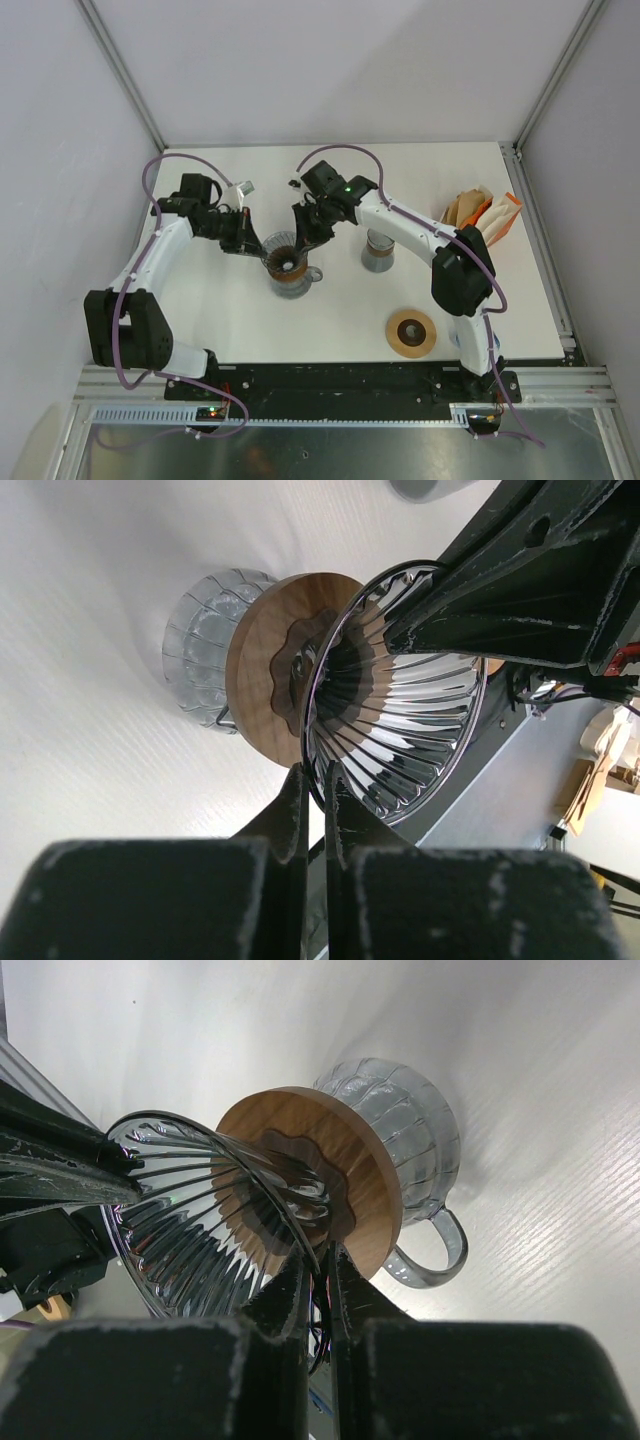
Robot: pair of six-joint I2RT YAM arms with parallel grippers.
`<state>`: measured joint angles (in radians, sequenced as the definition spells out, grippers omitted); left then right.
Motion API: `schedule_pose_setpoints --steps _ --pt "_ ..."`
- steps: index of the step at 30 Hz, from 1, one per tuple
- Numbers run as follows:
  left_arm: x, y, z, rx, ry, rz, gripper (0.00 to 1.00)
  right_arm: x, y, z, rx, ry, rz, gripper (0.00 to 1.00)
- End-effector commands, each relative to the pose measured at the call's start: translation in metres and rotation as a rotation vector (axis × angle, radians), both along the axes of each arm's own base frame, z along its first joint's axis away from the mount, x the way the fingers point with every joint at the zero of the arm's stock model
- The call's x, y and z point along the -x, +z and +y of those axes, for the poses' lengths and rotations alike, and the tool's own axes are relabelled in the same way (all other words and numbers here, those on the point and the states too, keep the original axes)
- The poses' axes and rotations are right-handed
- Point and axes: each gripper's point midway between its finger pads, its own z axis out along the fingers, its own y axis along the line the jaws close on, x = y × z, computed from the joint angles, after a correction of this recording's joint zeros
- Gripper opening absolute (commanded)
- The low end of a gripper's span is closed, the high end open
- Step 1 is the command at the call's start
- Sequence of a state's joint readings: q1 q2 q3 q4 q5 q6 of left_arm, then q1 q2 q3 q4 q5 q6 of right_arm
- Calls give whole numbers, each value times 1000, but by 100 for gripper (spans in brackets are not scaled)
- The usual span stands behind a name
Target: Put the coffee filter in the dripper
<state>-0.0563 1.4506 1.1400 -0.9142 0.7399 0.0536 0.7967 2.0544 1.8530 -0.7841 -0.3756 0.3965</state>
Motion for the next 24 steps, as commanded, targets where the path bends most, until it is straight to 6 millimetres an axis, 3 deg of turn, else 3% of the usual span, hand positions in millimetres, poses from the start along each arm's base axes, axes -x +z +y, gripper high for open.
schedule_pose_setpoints --steps 1,6,12,17,24 --pt "11 -84 42 -306 -89 58 0 23 -74 -13 154 85 82 0" --pt "4 -58 27 -210 -59 12 4 20 -45 1 79 88 33 0" --pt "-16 -12 15 -140 -16 -101 24 8 -4 11 24 55 -71 9" --pt "-23 6 8 -93 -2 -125 42 0 10 13 0 36 -101 20" --pt "-35 26 5 -73 14 -183 50 -7 33 17 -29 21 -151 31"
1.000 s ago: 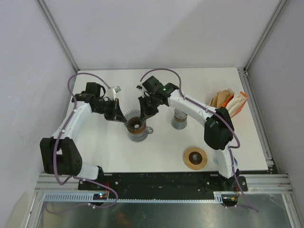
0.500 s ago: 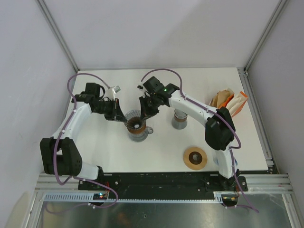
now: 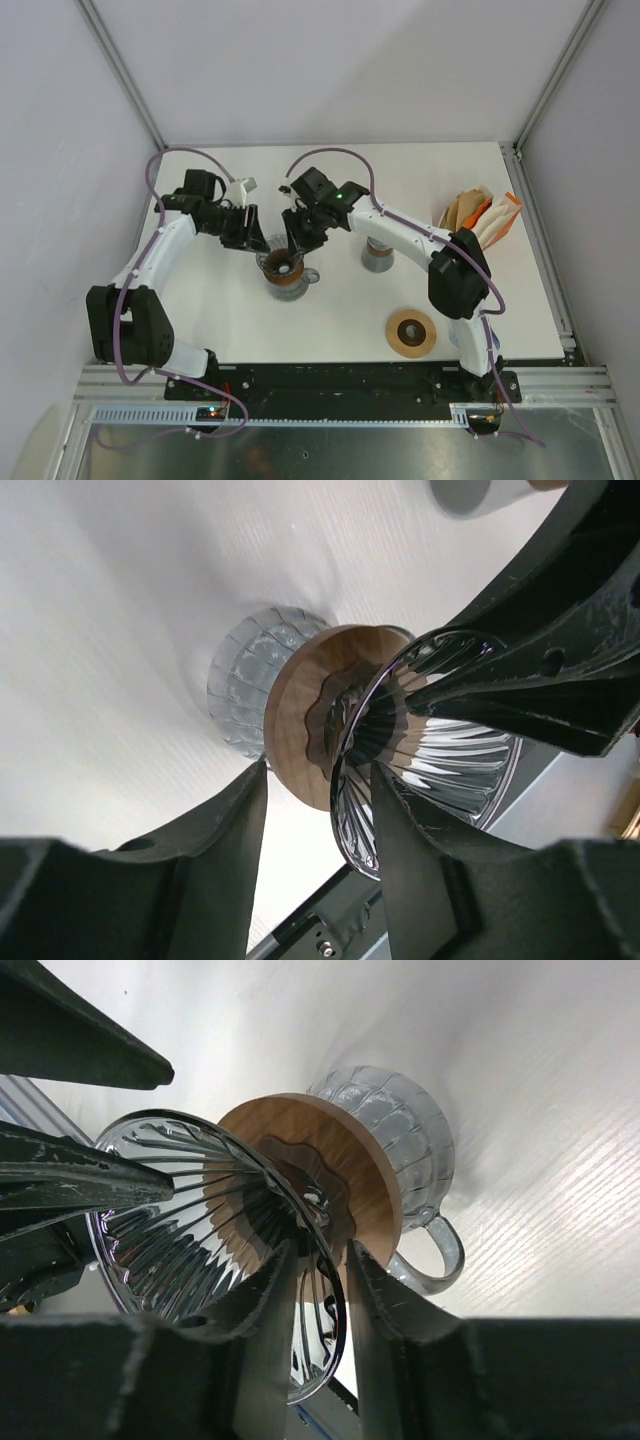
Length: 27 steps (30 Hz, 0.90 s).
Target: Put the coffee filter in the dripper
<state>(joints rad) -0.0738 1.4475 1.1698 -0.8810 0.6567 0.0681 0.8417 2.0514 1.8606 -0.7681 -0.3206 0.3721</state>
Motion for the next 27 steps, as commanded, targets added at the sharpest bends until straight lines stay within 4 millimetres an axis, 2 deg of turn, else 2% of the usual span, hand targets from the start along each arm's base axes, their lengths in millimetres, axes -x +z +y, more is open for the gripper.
schedule_pose_setpoints --steps 1,11,14,16,17,18,19,20,22,23,24,27 --pt "-20 26 -1 3 9 -110 51 -16 36 6 -51 -12 -97 33" --pt "-27 43 0 -1 14 -181 60 -33 101 2 -137 -57 -285 54" --pt "-30 50 2 -12 15 -217 62 -36 127 -8 -151 -76 -363 56" --pt "-33 58 5 -31 18 -258 64 -40 145 -24 -129 -107 -444 57" --pt "-34 62 6 -38 17 -281 64 -46 149 -36 -94 -143 -489 58" --pt "-35 67 8 -48 19 -306 65 -49 162 -52 -72 -182 -544 59" --pt "-36 70 10 -56 21 -330 65 -57 162 -73 -13 -247 -593 61" --pt "-37 75 12 -67 25 -357 65 -63 173 -96 20 -310 -648 63" --pt "-41 82 16 -86 41 -417 66 -75 177 -149 138 -463 -746 66" --pt "-43 85 18 -95 53 -441 66 -80 177 -181 211 -551 -792 66" --pt "-44 88 20 -104 69 -472 66 -84 169 -214 312 -635 -825 67" --pt "-47 98 25 -119 101 -547 67 -90 147 -294 540 -814 -851 66"
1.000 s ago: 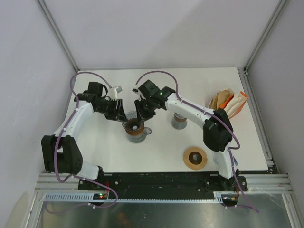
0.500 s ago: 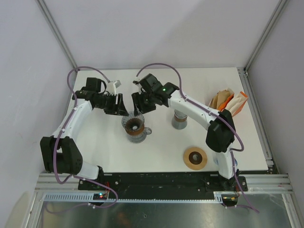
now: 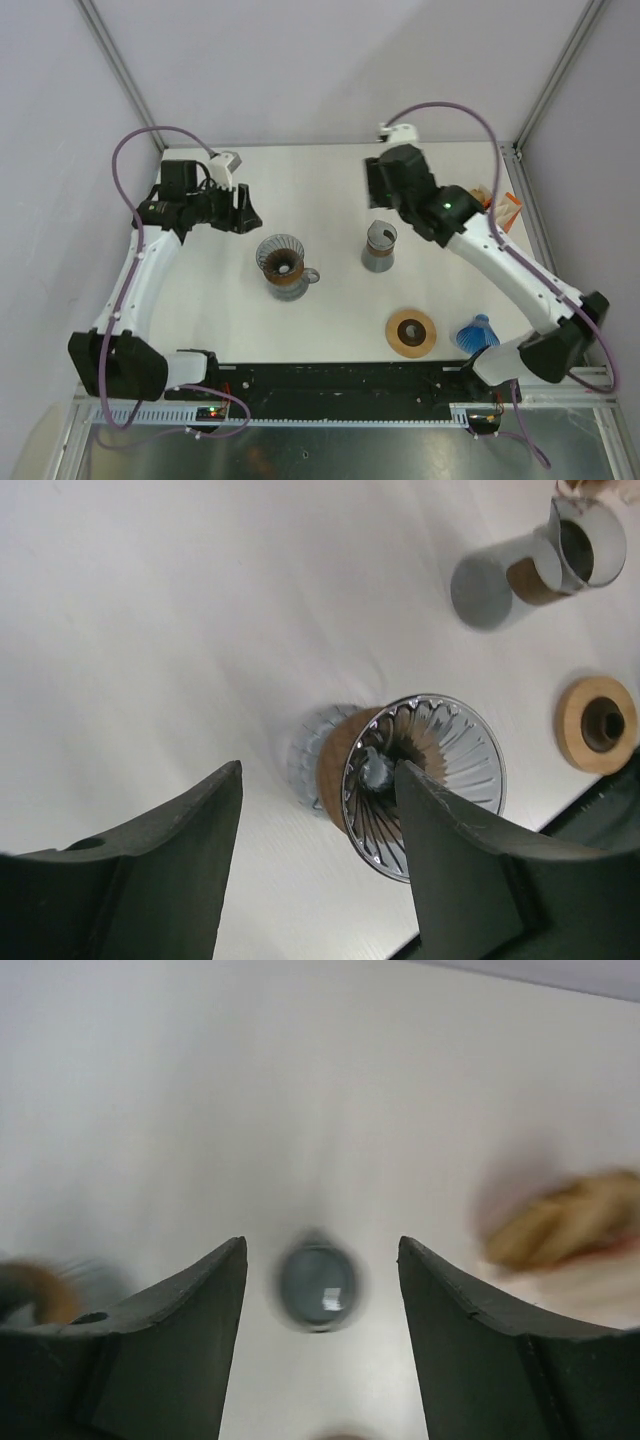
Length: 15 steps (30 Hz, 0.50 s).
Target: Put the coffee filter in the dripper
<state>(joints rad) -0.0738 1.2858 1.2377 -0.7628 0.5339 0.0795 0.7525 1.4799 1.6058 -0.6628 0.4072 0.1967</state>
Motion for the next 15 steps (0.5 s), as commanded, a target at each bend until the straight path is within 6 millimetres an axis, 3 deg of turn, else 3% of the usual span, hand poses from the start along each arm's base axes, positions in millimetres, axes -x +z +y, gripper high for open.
schedule_pose_setpoints --steps 1,2,5,15 --pt "-15 31 10 -34 47 -202 67 -24 -26 -135 296 -475 -76 65" --pt "-15 32 10 -33 49 -211 67 -25 -36 -153 328 -526 -50 64" --pt "-16 30 9 -24 58 -211 67 -31 -63 -182 420 -611 6 64" --pt "-18 20 10 -20 68 -194 68 -56 -128 -227 577 -697 146 54"
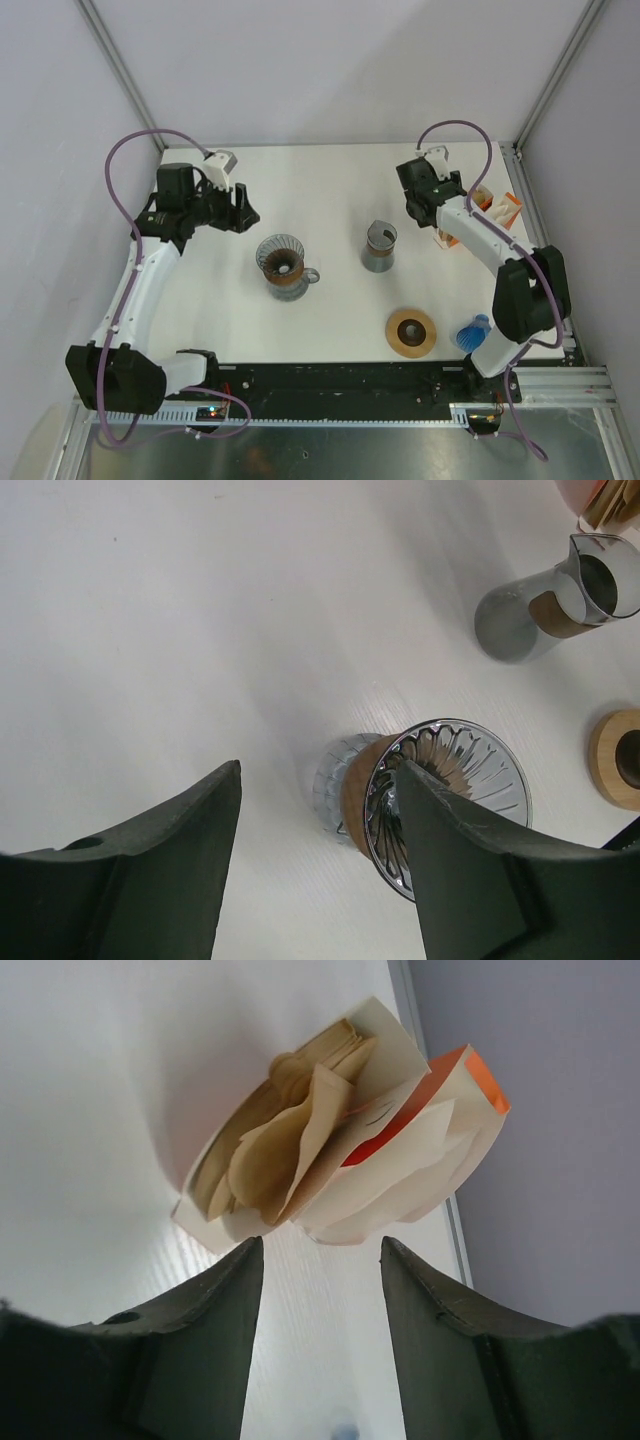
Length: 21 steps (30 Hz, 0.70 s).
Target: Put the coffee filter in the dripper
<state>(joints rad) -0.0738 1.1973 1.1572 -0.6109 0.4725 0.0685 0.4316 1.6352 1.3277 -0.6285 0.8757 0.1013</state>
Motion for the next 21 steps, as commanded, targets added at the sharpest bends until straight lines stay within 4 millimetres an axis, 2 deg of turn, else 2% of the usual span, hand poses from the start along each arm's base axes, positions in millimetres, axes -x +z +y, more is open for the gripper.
schedule_pose_setpoints --steps 1,5,16,17,21 --pt "-7 5 1 4 14 -35 68 -12 -6 -23 21 -75 -21 53" --pt "-9 1 1 7 14 -22 68 -23 -29 -26 25 -68 20 51" --pt "-11 -2 4 12 23 -12 68 -36 -65 -42 2 -94 74 42" --pt "-12 -2 4 13 24 -12 68 -38 -67 -44 2 -98 77 40" --pt "-11 -1 5 15 27 -14 68 -40 -71 -53 -14 -113 78 22"
